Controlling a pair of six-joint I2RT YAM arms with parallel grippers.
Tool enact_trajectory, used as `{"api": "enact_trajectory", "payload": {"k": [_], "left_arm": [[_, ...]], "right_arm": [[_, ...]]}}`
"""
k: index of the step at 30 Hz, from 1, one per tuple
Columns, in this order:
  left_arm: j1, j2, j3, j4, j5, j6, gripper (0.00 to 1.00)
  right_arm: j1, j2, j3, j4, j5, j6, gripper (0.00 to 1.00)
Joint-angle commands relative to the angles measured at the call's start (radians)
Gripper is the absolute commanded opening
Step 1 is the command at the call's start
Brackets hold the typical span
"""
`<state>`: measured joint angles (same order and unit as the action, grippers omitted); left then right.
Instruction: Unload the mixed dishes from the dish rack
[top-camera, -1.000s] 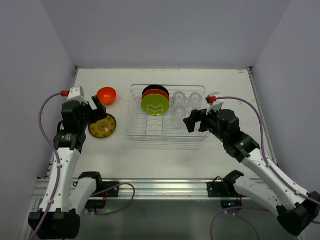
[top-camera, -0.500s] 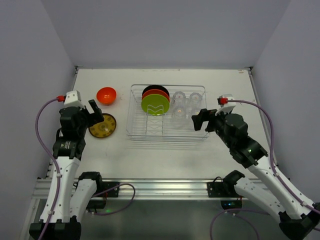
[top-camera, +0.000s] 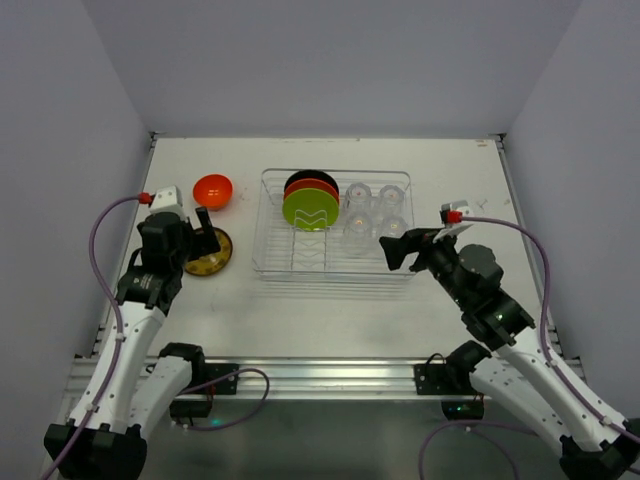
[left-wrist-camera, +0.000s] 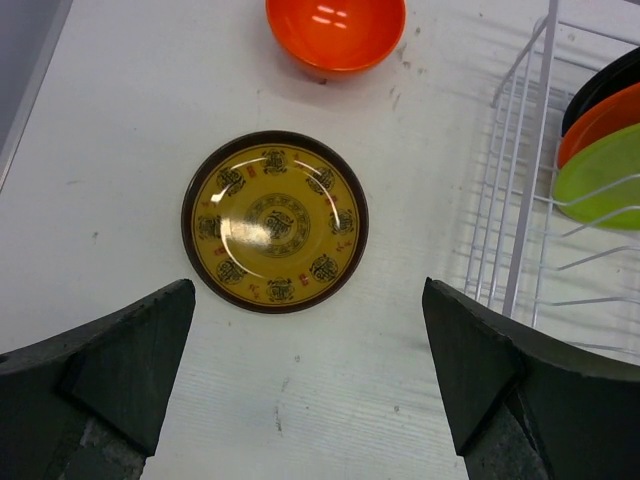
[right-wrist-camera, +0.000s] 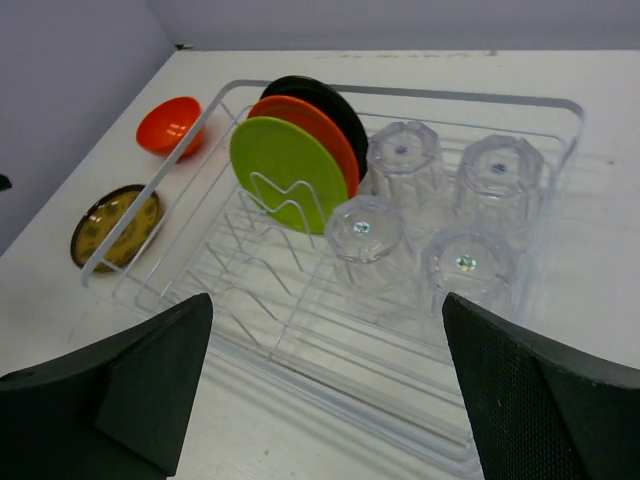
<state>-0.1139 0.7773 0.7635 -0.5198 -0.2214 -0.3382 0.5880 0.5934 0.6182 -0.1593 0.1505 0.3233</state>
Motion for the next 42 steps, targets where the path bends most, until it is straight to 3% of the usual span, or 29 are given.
{"api": "enact_trajectory", "payload": {"k": [1,5,8,13,15,26,32,42], "left_arm": [[-0.004,-0.029,0.028,-0.005,-0.052,-0.013,1.00],[0.006,-0.009,0.031,-0.005,-0.044,-0.012,1.00],[0.006,-0.021,0.030,-0.003,-0.038,-0.010,1.00],[0.005,-0.038,0.022,0.010,-0.015,-0.004,1.00],[0.005,-0.024,0.022,0.012,0.000,0.001,1.00],[0.006,-0.007,0.026,0.010,0.005,0.005,1.00],[0.006,-0.004,0.023,0.015,0.016,0.007,1.00],[0.006,0.000,0.023,0.017,0.022,0.010,1.00]], "right_arm": [[0.003,0.192,0.084,0.283,-0.178,-0.061,0.99],[0.007,0.564,0.404,0.062,-0.259,-0.272,0.90],[0.024,0.780,0.604,0.001,-0.244,-0.416,0.86],[0.050,1.054,0.917,-0.147,-0.183,-0.663,0.68],[0.052,1.154,1.027,-0.242,-0.167,-0.693,0.64],[0.095,1.172,0.965,-0.186,-0.183,-0.742,0.63],[0.095,1.329,1.113,-0.241,-0.125,-0.839,0.54],[0.095,1.431,1.183,-0.253,-0.144,-0.923,0.43]]}}
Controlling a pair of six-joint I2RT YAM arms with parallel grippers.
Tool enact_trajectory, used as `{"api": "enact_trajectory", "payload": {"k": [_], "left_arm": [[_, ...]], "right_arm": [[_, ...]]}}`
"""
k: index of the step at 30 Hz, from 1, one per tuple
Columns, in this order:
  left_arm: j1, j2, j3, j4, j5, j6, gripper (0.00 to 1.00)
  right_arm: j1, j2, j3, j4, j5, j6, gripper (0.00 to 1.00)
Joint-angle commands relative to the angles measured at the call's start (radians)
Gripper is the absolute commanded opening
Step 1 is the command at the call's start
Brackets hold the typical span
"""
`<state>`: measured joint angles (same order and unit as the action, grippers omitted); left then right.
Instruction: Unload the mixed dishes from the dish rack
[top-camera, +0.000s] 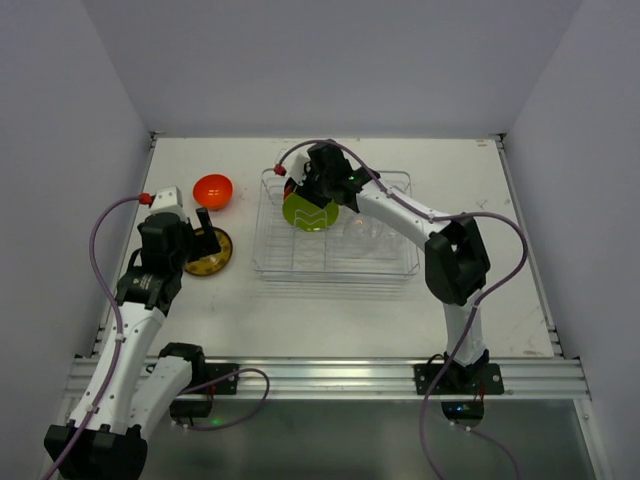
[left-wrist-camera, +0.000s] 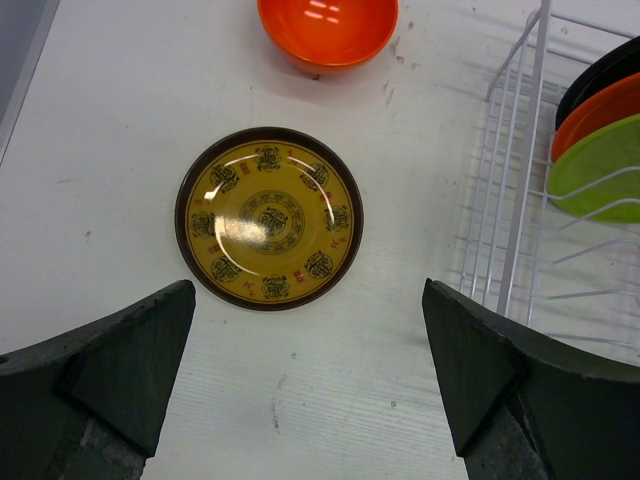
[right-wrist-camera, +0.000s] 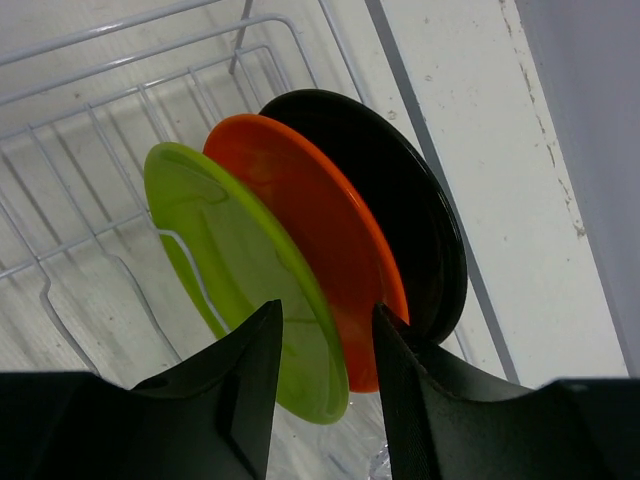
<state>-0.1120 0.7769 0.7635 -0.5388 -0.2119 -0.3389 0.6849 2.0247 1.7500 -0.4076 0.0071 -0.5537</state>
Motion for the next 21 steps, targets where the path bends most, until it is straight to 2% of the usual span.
{"api": "enact_trajectory", "payload": {"k": [1,6,15,18,21], "left_arm": [[0.005,0.001,0.023,0.036,0.014,0.011,1.00],[0.005,0.001,0.023,0.039,0.026,0.014,1.00],[0.005,-0.002,0.023,0.039,0.028,0.015,1.00],[0.005,-0.004,0.022,0.039,0.029,0.017,1.00],[0.005,-0.008,0.023,0.039,0.032,0.015,1.00]], "right_arm": [[-0.002,0.005,0.048,0.006,-0.001,-0.048,0.42],[-0.004,0.037,0.040,0.023,-0.025,-0.074,0.33],[-0.004,0.003,0.003,0.038,-0.052,-0.129,0.05],[-0.004,-0.058,-0.041,0.082,-0.045,-0.152,0.00],[-0.004,-0.106,-0.055,0.093,-0.039,-0.161,0.00]]}}
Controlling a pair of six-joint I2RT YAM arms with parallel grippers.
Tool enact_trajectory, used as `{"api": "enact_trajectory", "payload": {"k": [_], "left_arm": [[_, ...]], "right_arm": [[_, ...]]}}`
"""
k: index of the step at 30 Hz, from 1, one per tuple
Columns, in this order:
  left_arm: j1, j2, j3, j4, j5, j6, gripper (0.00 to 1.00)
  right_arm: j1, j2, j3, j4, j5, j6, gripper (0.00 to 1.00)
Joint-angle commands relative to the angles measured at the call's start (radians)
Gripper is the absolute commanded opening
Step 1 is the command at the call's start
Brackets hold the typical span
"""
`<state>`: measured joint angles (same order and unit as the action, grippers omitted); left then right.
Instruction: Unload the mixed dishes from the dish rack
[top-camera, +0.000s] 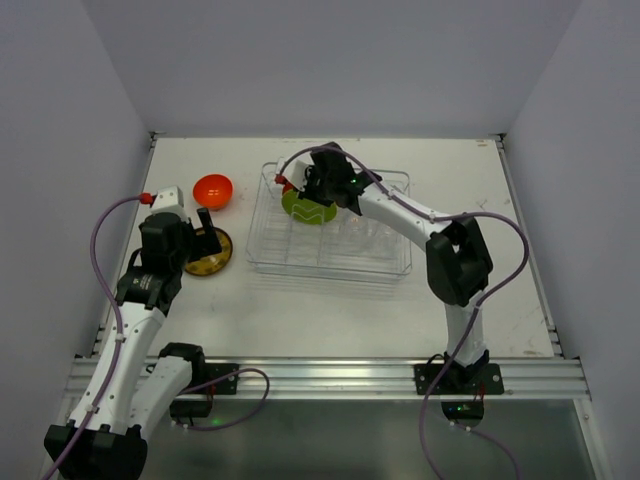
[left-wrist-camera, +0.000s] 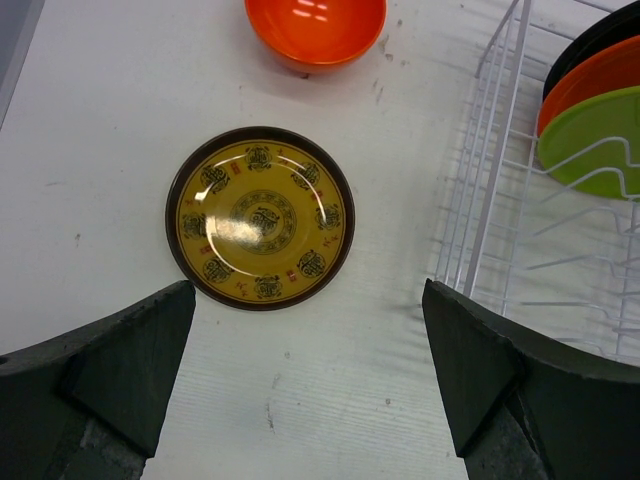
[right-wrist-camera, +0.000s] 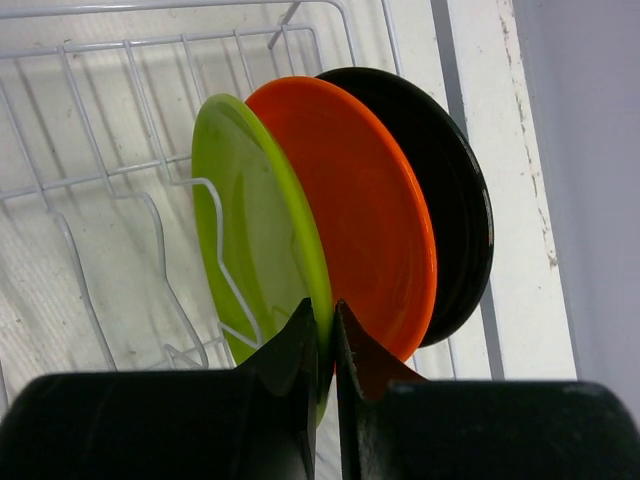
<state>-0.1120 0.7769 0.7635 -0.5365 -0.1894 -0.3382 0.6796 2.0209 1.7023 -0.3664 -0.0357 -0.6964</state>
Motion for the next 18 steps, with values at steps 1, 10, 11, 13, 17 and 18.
{"api": "enact_trajectory", "payload": {"k": [1,10,11,13,17,18], "left_arm": [[0.005,-0.011,0.022,0.038,0.010,0.015,1.00],[0.005,-0.050,0.026,0.053,0.056,0.027,1.00],[0.005,-0.056,0.026,0.061,0.074,0.028,1.00],[0.005,-0.067,0.031,0.096,0.206,0.036,1.00],[0.002,-0.051,0.039,0.232,0.561,-0.034,1.00],[-0.003,-0.036,0.036,0.318,0.685,-0.082,1.00]], "right_arm": [[0.001,-0.122,-0.010,0.050,0.005,-0.023,0.00],[0.001,-0.270,-0.061,0.035,0.017,0.023,0.00],[0.001,-0.309,-0.069,0.037,0.017,0.044,0.00],[0.000,-0.350,-0.090,0.040,0.013,0.104,0.00],[-0.018,-0.454,-0.133,0.040,-0.013,0.445,0.00],[-0.025,-0.505,-0.150,0.041,-0.021,0.522,0.00]]}}
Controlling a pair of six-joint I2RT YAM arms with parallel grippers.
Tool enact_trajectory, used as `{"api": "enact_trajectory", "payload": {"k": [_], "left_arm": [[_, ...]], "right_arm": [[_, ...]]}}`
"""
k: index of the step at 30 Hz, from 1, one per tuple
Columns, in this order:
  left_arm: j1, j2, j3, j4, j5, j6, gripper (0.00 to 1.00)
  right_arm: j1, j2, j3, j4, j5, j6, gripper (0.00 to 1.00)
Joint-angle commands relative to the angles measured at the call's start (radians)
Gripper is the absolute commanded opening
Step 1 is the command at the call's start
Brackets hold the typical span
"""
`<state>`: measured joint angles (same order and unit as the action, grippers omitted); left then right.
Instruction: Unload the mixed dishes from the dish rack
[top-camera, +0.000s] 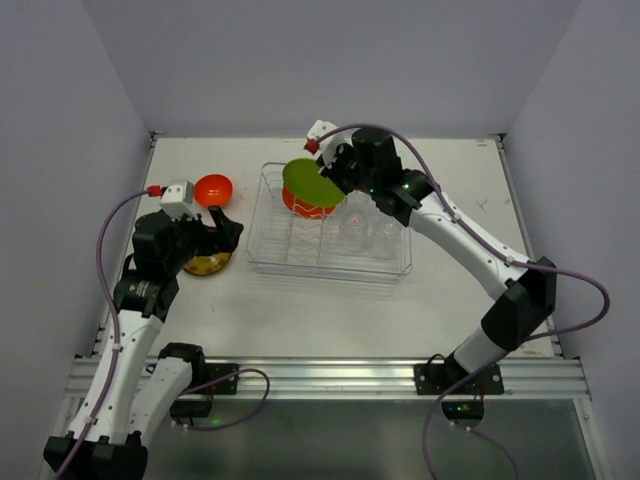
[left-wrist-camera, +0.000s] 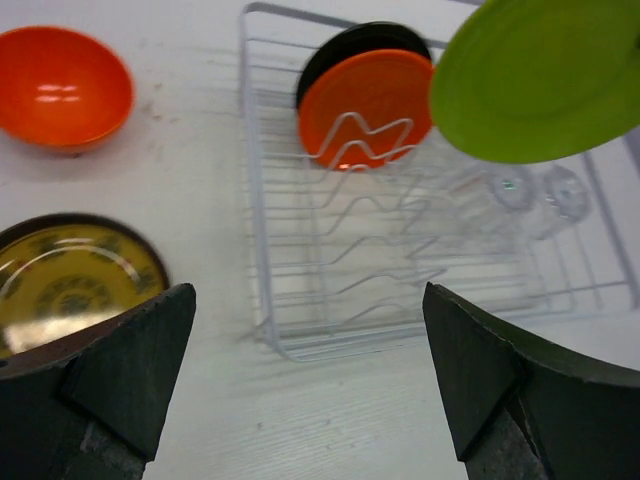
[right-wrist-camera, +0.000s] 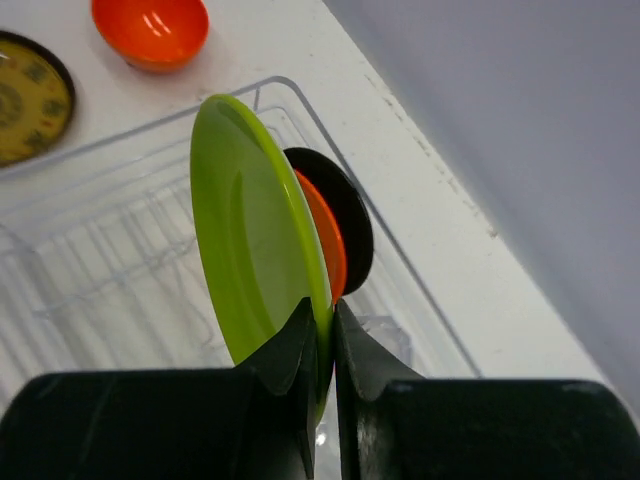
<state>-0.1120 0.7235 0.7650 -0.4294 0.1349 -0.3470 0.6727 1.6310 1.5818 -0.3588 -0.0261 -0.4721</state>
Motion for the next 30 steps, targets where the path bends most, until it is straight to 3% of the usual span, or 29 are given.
{"api": "enact_trajectory", "payload": {"k": [1,7,11,16,22,24,28,30], "left_arm": [[-0.008,0.028,0.034,0.239,0.397,-0.095,1.00],[-0.040,0.088,0.057,0.313,0.476,-0.119,1.00],[-0.083,0.128,0.034,0.391,0.571,-0.156,1.00],[-0.173,0.139,0.005,0.558,0.624,-0.231,1.00],[-0.210,0.093,0.028,0.469,0.503,-0.196,1.00],[-0.210,0.056,0.028,0.322,0.373,-0.127,1.00],[-0.210,-0.054,-0.030,0.244,0.192,-0.145,1.00],[-0.210,-0.062,-0.044,0.311,0.244,-0.203,1.00]], "right_arm": [[-0.024,-0.141,-0.063,0.034,-0.072,0.426,0.00],[-0.081,-0.344,-0.285,0.159,-0.274,0.769,0.00],[-0.085,-0.395,-0.374,0.251,-0.454,0.863,0.00],[-0.087,-0.412,-0.428,0.327,-0.532,0.912,0.00],[-0.094,-0.439,-0.488,0.331,-0.472,0.900,0.00],[-0.094,-0.477,-0.538,0.348,-0.468,0.911,0.00],[-0.122,-0.591,-0.641,0.409,-0.417,0.969,0.00],[-0.122,-0.637,-0.702,0.472,-0.410,1.012,0.00]]}}
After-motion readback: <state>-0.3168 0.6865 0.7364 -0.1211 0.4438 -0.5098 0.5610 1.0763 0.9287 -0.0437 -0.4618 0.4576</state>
